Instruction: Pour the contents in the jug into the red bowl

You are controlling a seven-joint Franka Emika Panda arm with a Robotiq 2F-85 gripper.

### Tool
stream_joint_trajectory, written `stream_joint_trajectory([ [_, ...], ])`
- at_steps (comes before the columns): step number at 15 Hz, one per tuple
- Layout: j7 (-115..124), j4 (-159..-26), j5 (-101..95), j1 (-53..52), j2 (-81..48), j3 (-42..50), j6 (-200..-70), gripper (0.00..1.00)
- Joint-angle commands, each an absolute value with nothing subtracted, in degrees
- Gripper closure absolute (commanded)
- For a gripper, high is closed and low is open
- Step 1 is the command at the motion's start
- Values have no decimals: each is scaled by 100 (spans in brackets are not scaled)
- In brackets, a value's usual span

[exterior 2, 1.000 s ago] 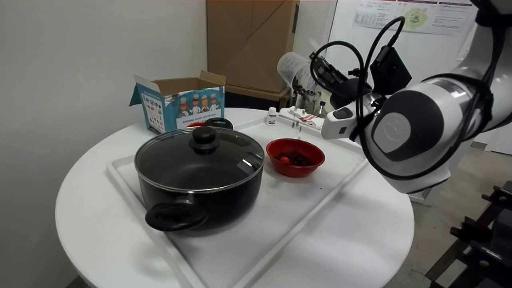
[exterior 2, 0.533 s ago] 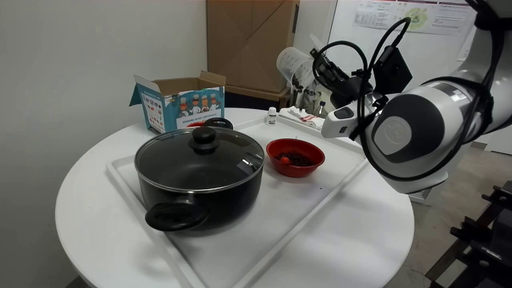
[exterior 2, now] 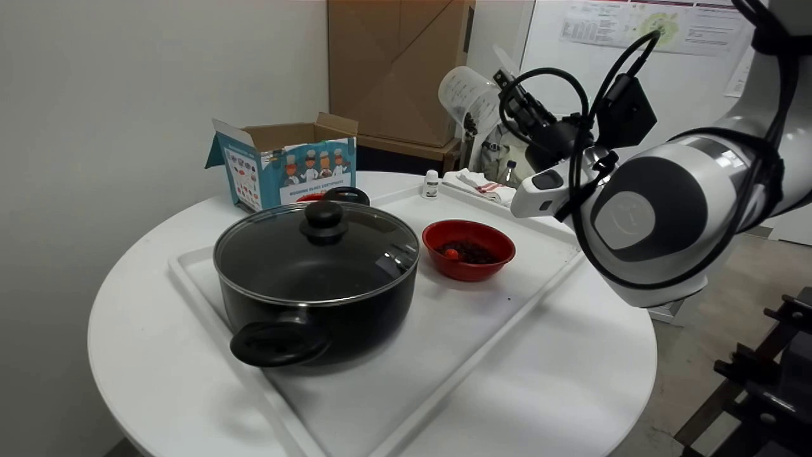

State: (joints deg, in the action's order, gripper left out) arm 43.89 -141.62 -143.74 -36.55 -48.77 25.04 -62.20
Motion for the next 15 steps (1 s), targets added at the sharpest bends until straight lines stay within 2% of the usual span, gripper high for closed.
stream_joint_trajectory([
  [1,4511,-14100,-14358,-3632,-5058,2519,-5868,90],
  [15,4444,-14031,-14371,-3424,-5222,2443,-5349,90],
])
